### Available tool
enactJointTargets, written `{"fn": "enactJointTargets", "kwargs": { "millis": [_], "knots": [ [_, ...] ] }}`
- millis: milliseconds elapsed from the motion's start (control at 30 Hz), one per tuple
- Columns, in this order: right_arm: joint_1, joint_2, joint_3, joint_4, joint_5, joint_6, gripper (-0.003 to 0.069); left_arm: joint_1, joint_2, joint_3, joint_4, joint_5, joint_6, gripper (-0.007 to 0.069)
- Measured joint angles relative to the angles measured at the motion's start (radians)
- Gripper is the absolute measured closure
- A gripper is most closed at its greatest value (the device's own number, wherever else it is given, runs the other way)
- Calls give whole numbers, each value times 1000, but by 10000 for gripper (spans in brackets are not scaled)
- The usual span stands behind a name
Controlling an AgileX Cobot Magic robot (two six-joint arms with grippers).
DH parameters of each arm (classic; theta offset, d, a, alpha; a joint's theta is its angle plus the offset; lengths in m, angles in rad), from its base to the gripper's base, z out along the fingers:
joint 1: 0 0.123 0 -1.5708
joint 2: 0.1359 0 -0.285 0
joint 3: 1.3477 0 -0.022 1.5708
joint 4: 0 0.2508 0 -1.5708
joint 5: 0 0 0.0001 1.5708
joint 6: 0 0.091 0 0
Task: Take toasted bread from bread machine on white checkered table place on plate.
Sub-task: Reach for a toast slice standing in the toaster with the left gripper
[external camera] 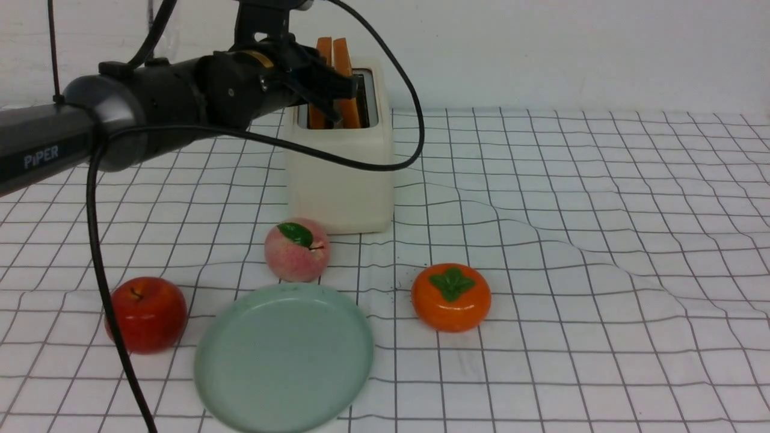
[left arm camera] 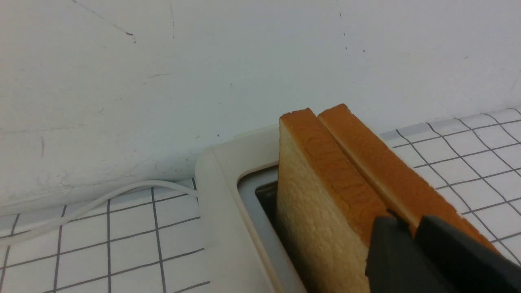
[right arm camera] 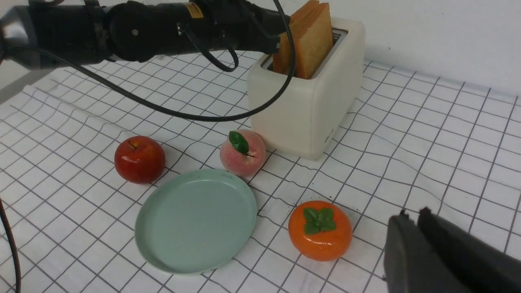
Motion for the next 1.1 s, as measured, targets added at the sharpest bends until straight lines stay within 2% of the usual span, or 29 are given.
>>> {"fn": "enactJointTargets", "kwargs": {
  "millis": [100,200,300,400,533,800,933,1100],
  "knots": [
    [0,0,0,0,0,0,617,0,0,0,0,1,0,494],
    [0,0,0,0,1,0,617,0,0,0,-10,22,0,379],
    [0,0,0,0,1,0,617,0,4,0,-24,42,0,300],
    [0,0,0,0,1,0,616,0,10,0,-30,42,0,270],
    [0,0,0,0,6,0,613,0,11,0,-34,28,0,286],
    [0,0,0,1,19,0,607,0,38,0,-35,-13,0,383],
    [0,0,0,13,-31,-22,606,0,43,0,-38,-19,0,388],
    [0,0,0,71,-160,-108,606,0,43,0,-39,-43,0,393]
  ]
}}
